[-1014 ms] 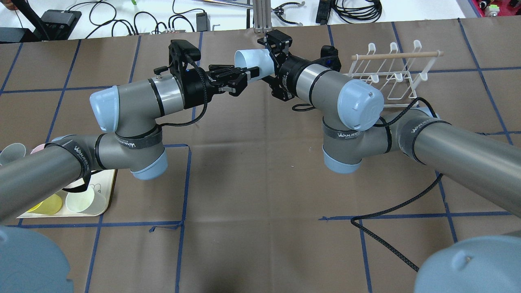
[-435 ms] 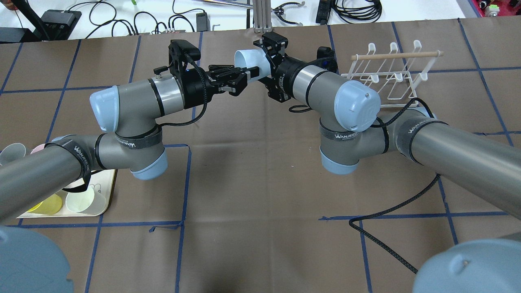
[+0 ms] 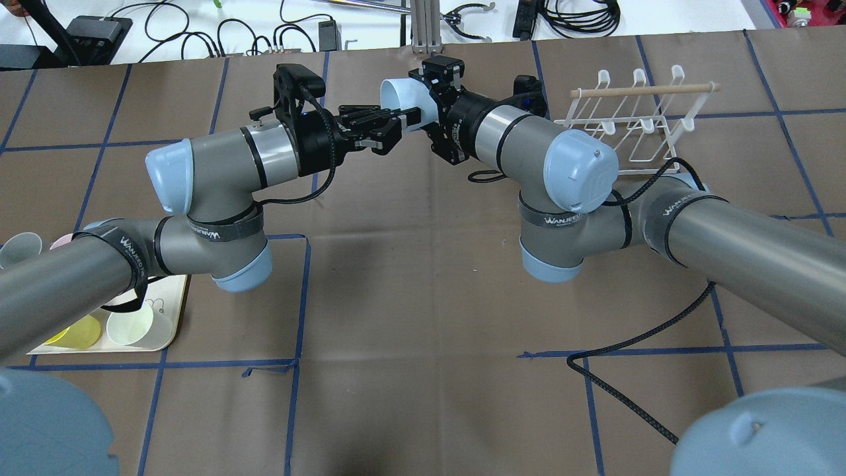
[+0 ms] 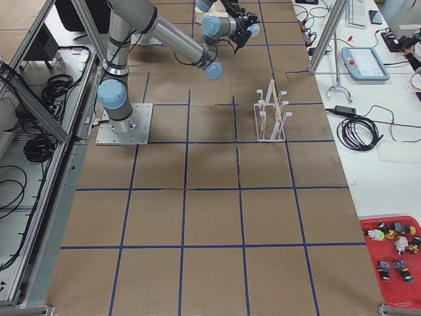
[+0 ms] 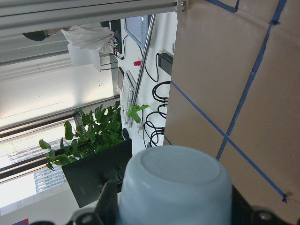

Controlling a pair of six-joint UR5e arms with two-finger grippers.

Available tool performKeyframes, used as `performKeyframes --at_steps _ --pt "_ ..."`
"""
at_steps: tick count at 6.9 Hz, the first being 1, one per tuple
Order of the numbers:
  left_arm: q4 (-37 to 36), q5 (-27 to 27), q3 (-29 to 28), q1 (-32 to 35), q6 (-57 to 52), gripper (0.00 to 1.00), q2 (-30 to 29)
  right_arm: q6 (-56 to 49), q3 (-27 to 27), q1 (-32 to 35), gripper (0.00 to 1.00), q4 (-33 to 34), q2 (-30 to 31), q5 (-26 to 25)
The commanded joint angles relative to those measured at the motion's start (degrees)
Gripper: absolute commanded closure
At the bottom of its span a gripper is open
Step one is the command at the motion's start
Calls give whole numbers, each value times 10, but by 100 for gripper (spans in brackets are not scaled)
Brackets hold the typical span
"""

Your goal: Transfer IKEA cup to right arm and place on rack

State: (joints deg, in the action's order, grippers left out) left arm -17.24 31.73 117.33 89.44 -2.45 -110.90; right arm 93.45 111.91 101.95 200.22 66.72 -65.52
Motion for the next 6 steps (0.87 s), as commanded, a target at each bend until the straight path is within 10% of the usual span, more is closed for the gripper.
performKeyframes --at_steps 1,3,6 --pt "0 3 0 0 8 99 0 0 0 0 48 2 2 17" --pt "-2 6 -8 -1 12 43 -1 0 1 -1 53 2 3 24" --pt "-9 5 -8 -1 40 14 3 0 1 -1 57 2 3 31"
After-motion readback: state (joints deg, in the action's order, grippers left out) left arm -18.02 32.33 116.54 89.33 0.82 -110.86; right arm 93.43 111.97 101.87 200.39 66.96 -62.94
